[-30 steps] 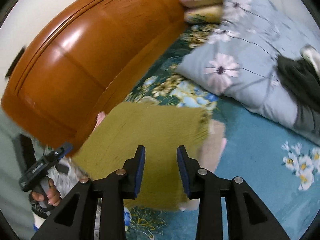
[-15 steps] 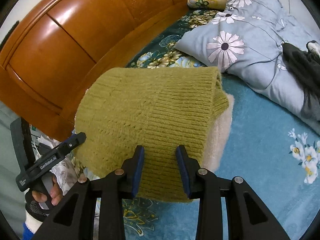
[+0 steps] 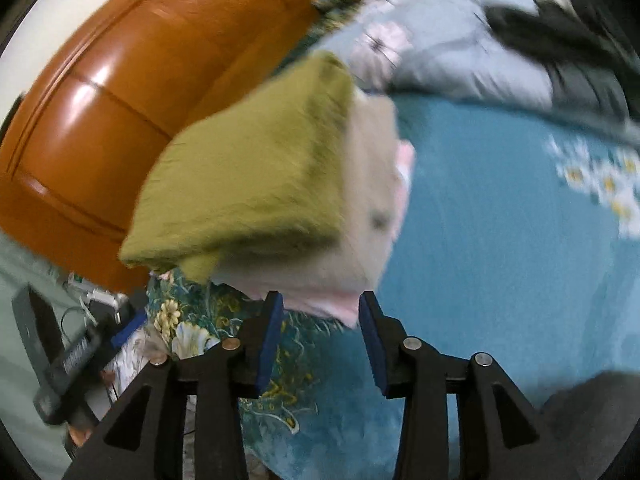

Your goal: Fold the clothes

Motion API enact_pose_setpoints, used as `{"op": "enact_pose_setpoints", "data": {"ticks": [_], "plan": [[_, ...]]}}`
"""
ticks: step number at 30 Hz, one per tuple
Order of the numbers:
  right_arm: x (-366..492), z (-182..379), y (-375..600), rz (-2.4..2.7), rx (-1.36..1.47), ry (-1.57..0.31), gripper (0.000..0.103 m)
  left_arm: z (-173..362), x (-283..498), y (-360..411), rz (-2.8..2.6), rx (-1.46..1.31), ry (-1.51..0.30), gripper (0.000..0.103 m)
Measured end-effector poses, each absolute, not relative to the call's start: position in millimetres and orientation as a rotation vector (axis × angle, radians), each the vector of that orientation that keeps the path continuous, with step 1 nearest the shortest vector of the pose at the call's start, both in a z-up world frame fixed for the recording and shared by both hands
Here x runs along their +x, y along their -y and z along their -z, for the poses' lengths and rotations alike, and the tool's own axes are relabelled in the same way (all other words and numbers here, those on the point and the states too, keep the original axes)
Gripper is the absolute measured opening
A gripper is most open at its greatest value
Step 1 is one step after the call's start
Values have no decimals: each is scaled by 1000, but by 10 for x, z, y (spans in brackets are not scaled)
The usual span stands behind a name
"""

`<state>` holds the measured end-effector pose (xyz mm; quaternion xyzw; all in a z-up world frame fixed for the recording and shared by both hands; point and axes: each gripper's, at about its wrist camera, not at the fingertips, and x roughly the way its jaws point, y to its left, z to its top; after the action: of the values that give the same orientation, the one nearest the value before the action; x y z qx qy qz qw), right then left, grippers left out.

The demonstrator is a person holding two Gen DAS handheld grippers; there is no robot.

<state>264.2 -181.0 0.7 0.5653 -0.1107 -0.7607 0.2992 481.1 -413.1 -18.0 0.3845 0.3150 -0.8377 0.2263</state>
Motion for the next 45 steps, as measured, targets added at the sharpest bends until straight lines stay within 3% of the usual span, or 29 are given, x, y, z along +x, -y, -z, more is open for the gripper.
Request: {"op": "enact_pose_setpoints", "data": {"ticks": [5, 11, 21, 22, 23, 24, 30, 32, 45], "plan": [[2739, 82, 1746, 1988, 1591, 369, 54, 275, 4837, 3877, 2309, 1095, -846, 93], [2939, -75, 1847, 1838, 1614, 392, 58, 162, 4841, 3832, 2309, 1071, -815, 103], [3162, -344, 1977, 2014, 1466, 84, 60, 97, 4901, 3811, 2313, 1053, -785, 103], [3174, -357, 1984, 2022, 1456, 71, 63, 94, 4900, 3810, 2315, 1050, -782, 103], [3185, -375, 1994, 2031, 1444, 56, 78, 90, 4901, 3814, 2315, 1048, -783, 103], [3199, -393, 1994, 2042, 1429, 44, 84, 87, 4904, 3820, 2315, 1046, -786, 103], [3263, -484, 2074, 2078, 1359, -43, 88, 55, 4936, 3848, 2314, 1023, -767, 103], [3277, -494, 2105, 2087, 1349, -69, 99, 41, 4952, 3866, 2311, 1010, -764, 103], [3281, -590, 2286, 2186, 1295, -200, 103, 65, 5051, 3886, 2338, 992, -674, 103]]}}
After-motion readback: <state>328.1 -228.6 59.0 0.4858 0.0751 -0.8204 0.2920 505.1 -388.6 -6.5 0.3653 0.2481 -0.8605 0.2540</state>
